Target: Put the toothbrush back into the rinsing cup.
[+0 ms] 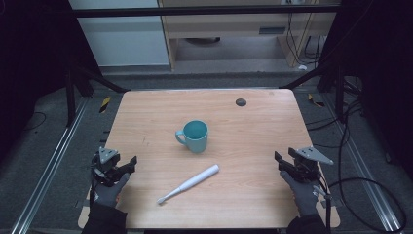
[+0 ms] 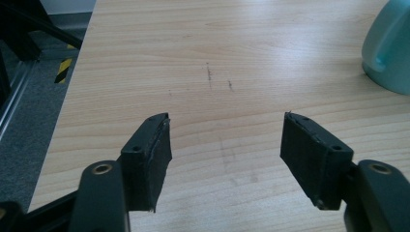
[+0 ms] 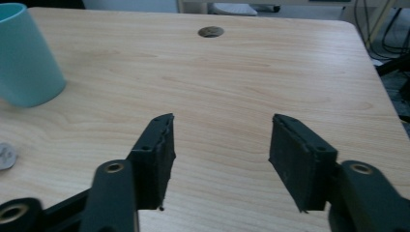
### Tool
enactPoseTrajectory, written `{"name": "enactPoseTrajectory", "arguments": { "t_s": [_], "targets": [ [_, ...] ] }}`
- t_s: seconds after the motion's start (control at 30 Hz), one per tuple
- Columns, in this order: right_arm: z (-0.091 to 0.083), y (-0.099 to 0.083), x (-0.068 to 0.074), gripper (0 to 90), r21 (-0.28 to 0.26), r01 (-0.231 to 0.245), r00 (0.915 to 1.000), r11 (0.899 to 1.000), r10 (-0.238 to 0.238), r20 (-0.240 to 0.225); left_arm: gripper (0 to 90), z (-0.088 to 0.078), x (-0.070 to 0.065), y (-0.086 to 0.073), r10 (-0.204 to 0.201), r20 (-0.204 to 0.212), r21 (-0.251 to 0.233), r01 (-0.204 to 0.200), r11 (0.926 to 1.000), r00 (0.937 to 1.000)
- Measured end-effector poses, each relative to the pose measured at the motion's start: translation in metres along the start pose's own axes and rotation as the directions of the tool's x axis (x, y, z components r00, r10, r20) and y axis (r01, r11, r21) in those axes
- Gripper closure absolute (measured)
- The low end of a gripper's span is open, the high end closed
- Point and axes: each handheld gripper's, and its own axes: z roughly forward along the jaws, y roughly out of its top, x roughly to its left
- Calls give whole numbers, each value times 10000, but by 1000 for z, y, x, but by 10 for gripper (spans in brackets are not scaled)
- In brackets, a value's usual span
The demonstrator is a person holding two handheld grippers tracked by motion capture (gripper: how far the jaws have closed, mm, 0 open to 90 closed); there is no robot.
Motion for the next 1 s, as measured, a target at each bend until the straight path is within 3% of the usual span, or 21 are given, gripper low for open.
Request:
{"name": "enactPoseTrajectory", "arguments": {
  "t_s": [0.37,0.43,0.67,1.0],
  "targets": [
    [4,7,29,622,501,471,9928,9976,-412,-1128,386,0,-1,-2,54,135,172,-56,9998,9999],
    [6,9,41,656,596,642,9867,9962,-544,-1532,383,1,-2,-2,174,142,207,-177,9996,9997],
    [17,15,63,662,668,1012,9749,9926,-856,-2056,396,4,-4,-3,337,279,426,-349,9985,9990],
    [28,22,86,674,692,1187,9618,9905,-974,-2558,414,3,-6,-3,425,372,298,-436,9986,9984]
  ]
}}
